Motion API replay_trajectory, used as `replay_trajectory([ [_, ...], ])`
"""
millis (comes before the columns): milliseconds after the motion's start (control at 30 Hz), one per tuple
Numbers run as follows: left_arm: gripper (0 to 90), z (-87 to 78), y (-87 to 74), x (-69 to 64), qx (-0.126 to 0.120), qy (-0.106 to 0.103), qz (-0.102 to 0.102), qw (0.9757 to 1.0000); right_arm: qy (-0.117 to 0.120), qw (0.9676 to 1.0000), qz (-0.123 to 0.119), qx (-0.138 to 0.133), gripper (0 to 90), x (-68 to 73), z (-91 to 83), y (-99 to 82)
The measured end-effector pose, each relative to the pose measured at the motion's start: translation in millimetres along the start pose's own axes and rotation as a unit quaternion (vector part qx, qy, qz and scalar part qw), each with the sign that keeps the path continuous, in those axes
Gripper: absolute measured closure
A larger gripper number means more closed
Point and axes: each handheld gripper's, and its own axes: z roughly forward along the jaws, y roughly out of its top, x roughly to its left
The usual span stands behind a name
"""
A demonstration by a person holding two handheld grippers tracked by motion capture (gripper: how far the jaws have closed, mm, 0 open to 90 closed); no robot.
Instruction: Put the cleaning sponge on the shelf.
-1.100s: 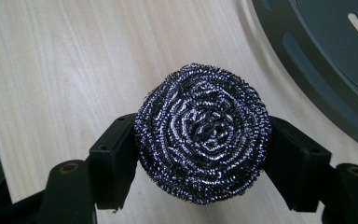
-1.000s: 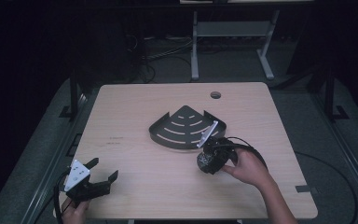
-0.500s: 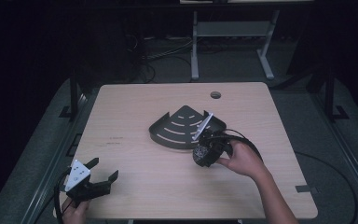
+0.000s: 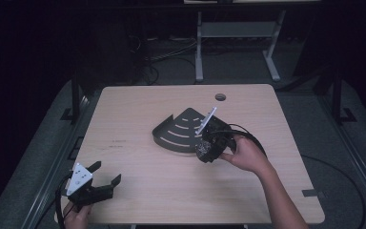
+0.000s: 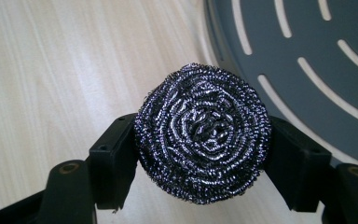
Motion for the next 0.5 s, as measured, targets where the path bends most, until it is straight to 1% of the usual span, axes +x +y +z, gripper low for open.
replay_trajectory([
  [100,13.2,-0.4,0.1,0.4,-0.001,0.0,-0.001,1.0,-0.005,1.0,0.0,0.006,30.3,-4.6,0.1,4.7],
  [200,13.2,-0.3,0.2,0.6,-0.001,-0.001,0.0,1.0,-0.001,1.0,0.002,0.002,30.3,-9.0,0.7,10.4],
  [333,13.3,-0.2,0.0,0.3,-0.001,-0.001,0.0,1.0,-0.009,0.9999,0.004,0.009,30.3,-16.3,2.7,17.9],
  [400,13.3,-0.4,0.1,0.7,-0.001,0.0,-0.001,1.0,-0.003,1.0,0.009,0.002,30.2,-20.4,3.1,20.5],
  [500,13.2,-0.7,0.2,1.4,-0.002,-0.001,-0.003,1.0,-0.006,0.9999,0.01,0.004,30.3,-24.2,4.9,24.5],
])
